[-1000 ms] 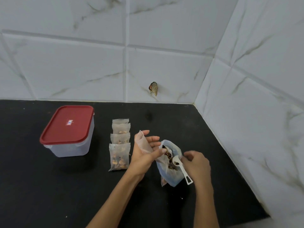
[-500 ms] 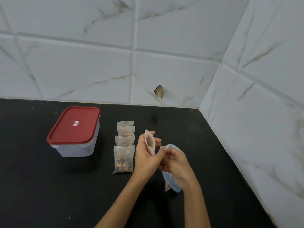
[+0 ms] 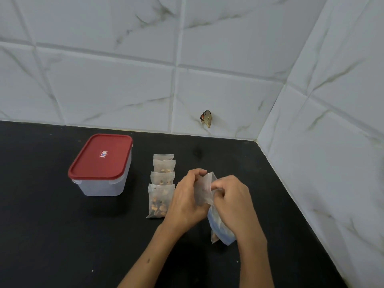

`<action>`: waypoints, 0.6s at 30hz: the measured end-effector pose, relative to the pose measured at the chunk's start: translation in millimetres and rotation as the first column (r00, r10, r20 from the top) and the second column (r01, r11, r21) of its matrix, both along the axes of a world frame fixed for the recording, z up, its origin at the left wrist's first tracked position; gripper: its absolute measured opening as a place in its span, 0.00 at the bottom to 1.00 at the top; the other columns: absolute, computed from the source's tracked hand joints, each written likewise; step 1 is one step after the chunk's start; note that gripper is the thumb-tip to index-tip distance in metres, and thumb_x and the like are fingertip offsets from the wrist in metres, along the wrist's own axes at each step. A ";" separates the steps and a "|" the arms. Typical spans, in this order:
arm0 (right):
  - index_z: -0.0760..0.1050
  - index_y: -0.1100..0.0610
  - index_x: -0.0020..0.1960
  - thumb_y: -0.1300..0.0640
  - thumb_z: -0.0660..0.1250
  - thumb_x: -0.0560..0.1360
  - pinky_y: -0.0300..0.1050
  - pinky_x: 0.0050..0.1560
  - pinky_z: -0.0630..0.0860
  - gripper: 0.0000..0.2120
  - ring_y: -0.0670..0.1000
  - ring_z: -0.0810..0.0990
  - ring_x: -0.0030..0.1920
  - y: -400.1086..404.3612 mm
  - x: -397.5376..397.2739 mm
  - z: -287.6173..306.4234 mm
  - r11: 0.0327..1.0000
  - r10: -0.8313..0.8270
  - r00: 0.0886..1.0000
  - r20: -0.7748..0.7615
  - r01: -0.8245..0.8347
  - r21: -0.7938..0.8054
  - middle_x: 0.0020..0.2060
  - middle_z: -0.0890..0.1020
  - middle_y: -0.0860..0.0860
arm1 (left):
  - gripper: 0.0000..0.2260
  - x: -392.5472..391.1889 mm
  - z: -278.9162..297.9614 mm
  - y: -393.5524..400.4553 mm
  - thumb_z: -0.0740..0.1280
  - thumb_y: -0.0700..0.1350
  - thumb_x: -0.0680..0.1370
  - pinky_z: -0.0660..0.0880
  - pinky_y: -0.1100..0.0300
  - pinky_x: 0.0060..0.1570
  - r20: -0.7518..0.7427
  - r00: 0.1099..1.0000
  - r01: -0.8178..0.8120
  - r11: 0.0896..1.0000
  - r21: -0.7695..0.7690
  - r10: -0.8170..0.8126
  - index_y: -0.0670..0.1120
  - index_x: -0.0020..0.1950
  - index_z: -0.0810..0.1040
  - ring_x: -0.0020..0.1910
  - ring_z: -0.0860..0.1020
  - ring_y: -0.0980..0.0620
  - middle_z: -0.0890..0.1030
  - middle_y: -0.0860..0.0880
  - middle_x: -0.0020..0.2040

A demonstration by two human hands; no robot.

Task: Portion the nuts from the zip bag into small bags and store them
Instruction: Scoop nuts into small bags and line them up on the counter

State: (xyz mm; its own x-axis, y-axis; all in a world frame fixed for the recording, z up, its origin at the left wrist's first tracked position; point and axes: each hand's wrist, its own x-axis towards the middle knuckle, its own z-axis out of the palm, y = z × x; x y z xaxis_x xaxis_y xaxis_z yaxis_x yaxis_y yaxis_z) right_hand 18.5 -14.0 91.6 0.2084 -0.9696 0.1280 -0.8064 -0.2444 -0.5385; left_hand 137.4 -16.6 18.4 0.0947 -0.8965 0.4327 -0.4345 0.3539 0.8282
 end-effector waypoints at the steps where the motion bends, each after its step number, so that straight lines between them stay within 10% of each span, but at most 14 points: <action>1: 0.81 0.54 0.44 0.61 0.62 0.76 0.45 0.47 0.78 0.09 0.47 0.76 0.46 -1.2 0.0 -1.0 0.999 0.023 0.999 -0.042 -0.022 0.024 0.50 0.76 0.48 | 0.28 0.5 -1.2 0.0 0.73 0.52 0.66 0.73 0.68 0.52 0.011 1.000 0.002 1.000 0.002 -0.002 0.53 0.63 0.67 0.54 0.75 0.62 0.75 0.61 0.53; 8: 0.81 0.51 0.53 0.61 0.64 0.76 0.30 0.41 0.72 0.10 0.42 0.76 0.48 1.2 -8.5 6.5 0.987 0.055 0.987 0.154 -0.078 0.143 0.53 0.75 0.44 | 0.32 -2.9 -8.6 2.9 0.73 0.50 0.65 0.72 0.54 0.61 0.175 0.983 -0.041 0.991 -0.125 0.063 0.52 0.67 0.65 0.59 0.70 0.61 0.71 0.59 0.59; 18: 0.82 0.49 0.49 0.66 0.60 0.75 0.47 0.61 0.74 0.17 0.41 0.68 0.64 2.2 -37.8 3.3 0.941 0.042 0.920 0.391 -0.168 0.293 0.65 0.67 0.41 | 0.29 -36.5 -13.8 2.5 0.71 0.53 0.65 0.68 0.67 0.57 0.100 0.995 -0.014 0.996 -0.087 0.023 0.56 0.63 0.65 0.54 0.72 0.64 0.73 0.59 0.54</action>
